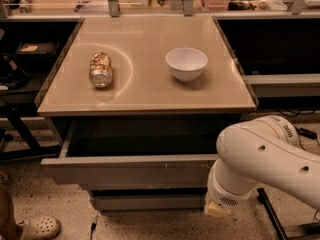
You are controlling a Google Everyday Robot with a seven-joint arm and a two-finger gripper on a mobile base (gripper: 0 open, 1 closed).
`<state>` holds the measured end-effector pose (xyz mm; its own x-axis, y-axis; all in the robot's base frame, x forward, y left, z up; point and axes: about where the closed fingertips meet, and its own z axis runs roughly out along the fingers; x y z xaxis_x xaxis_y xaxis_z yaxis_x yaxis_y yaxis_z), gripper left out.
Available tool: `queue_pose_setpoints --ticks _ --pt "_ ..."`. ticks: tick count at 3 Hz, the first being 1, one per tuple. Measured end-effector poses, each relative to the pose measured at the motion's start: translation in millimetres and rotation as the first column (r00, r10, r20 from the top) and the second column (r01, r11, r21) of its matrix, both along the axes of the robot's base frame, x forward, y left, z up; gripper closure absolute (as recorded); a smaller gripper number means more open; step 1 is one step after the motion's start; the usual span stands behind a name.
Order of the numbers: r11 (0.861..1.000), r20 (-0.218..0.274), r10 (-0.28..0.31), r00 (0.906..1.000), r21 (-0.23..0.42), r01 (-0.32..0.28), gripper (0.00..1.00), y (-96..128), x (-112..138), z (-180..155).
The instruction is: Close top drawer
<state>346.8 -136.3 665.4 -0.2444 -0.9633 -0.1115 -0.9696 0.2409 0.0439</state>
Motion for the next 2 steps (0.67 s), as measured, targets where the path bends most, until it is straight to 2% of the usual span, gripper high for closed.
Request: queue_pose_setpoints --ticks 1,2 --pt "1.000 0.015 0.011 0.9998 -0.025 -0.010 0.88 5 17 -1" --pt "0.999 0.032 0.011 0.9994 -0.043 -0.010 1.00 10 46 -2"
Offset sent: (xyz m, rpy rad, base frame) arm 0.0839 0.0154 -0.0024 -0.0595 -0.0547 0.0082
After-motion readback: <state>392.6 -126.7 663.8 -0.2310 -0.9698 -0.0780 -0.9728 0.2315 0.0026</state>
